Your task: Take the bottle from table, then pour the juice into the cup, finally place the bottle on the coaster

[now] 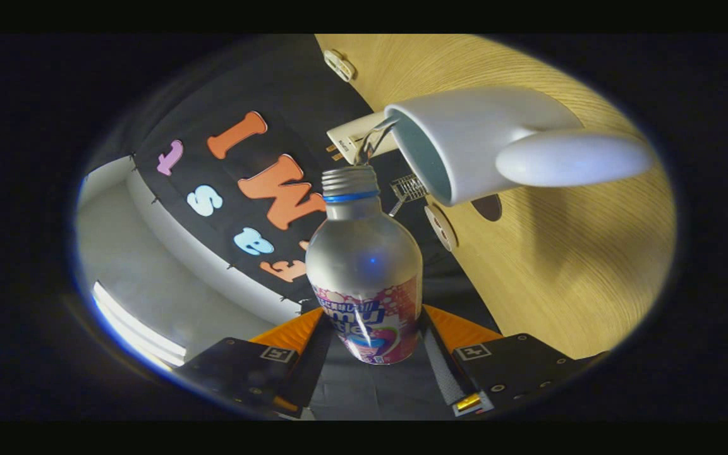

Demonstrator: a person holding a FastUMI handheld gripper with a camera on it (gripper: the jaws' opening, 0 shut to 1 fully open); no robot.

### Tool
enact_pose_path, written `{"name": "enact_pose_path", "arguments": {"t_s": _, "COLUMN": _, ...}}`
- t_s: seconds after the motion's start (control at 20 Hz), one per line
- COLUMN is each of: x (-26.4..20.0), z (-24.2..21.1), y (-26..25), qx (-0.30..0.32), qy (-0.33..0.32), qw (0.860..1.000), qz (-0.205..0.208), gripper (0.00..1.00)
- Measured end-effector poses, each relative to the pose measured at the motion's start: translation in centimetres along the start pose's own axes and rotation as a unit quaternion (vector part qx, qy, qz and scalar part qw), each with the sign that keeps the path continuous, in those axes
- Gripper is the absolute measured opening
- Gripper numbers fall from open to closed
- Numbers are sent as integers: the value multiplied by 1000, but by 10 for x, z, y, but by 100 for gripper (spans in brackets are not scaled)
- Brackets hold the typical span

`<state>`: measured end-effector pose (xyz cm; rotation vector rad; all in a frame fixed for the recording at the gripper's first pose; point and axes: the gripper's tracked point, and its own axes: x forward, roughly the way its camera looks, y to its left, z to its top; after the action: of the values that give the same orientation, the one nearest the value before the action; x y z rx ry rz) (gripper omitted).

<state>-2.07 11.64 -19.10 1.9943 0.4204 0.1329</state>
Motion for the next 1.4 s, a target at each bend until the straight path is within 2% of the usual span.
{"name": "enact_pose_path", "arguments": {"t_s": 1.4, "x": 8, "z": -9, "y": 9, "qx": 24, "qy": -10, "qw": 999, "qz": 31, "gripper": 76}}
